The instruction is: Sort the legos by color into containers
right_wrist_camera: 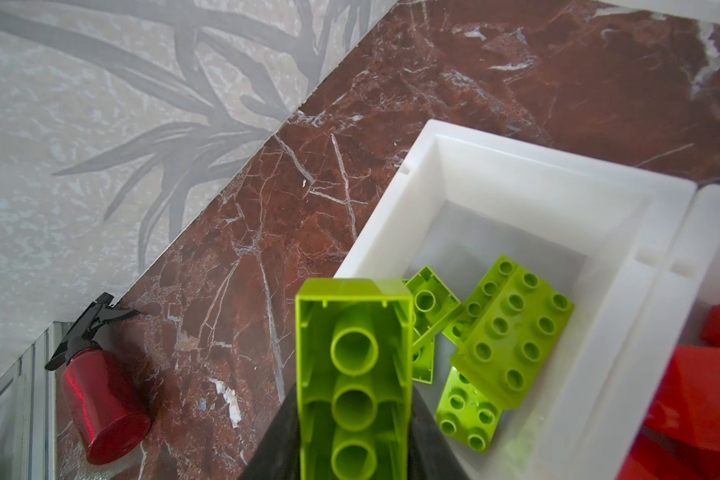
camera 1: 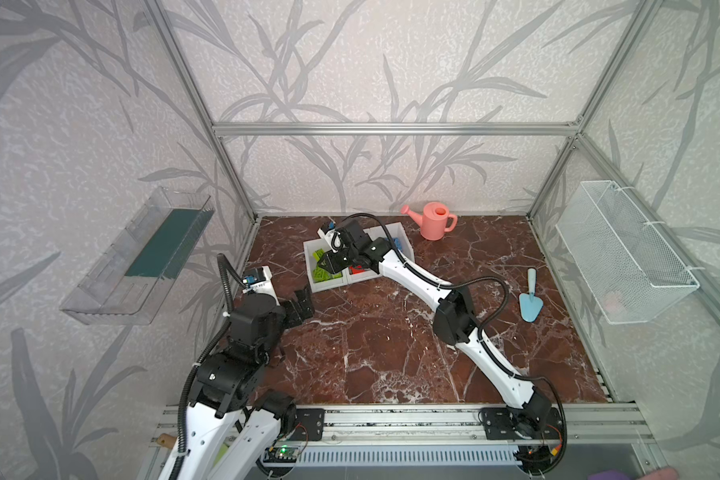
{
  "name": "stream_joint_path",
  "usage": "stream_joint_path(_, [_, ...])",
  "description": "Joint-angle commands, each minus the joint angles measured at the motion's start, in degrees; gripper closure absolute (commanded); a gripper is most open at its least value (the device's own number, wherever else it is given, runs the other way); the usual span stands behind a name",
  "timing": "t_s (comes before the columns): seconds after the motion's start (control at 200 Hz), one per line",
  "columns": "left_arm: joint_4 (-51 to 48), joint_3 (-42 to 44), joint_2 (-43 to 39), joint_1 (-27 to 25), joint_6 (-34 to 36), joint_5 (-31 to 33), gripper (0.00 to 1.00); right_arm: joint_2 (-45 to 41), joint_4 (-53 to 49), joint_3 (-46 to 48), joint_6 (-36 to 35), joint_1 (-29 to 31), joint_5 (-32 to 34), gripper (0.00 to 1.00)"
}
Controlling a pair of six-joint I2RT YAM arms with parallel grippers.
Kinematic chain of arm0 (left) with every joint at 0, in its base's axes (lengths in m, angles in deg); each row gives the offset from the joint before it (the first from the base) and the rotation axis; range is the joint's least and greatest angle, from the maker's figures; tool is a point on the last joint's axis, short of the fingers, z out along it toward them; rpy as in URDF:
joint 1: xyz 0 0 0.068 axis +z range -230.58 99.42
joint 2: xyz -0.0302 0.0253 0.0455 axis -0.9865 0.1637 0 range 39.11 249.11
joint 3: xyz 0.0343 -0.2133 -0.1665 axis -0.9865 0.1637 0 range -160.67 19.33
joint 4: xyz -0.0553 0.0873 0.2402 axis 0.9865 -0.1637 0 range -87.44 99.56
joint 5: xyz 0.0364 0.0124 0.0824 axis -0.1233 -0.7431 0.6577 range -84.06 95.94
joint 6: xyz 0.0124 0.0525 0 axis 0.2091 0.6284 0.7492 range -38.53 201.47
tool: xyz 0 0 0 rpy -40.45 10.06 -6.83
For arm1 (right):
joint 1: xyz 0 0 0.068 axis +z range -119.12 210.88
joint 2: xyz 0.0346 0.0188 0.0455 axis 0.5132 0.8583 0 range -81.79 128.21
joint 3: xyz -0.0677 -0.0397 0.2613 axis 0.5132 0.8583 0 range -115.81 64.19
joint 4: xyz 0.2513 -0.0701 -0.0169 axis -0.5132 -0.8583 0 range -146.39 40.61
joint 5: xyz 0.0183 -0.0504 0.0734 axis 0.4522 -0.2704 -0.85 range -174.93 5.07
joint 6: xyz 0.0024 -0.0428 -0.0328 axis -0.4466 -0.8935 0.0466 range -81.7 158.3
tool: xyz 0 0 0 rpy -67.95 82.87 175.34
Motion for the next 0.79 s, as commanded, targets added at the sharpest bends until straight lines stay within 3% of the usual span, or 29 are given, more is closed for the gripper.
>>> stream_joint_path(0.0, [0.39,0.54,0.65,-0.01,0.11,-0.67,0.01,0.77,0.42,-1.72,1.43,-0.73,-0.11,0.61])
stream_joint_path(0.07, [0.42,0.49,1.06,0.0,0.1,-0.75,0.01,0.89,0.87,-1.65,1.76,-0.86,-0.43,0.5])
stream_joint_path(0.235, [0.35,0.57,2.21,0.53,0.15,-0.38,0.01,-0.12,2.32,-0.98,2.83,-1.02,-1.25,0.35])
stream_joint_path(0.455, [0.91,1.74,1.92,1.01,-0.01,4.4,0.01,-8.22,2.13,5.37,0.3,-1.12,0.95,0.21])
stream_joint_path(0.575, [2.28,3.64,1.17,1.03,0.29,10.18,0.01,-18.32,3.16,16.27,-2.39,-1.47,4.01,0.08])
stream_joint_path(0.675, [4.2,5.83,1.26,1.04,1.3,13.93,0.01,-29.98,8.16,32.18,-3.6,-2.11,6.68,0.0])
stream_joint_path(0.79, [8.59,9.67,0.85,1.05,2.97,16.63,0.01,-45.76,18.75,54.3,-3.03,-4.0,9.83,0.01])
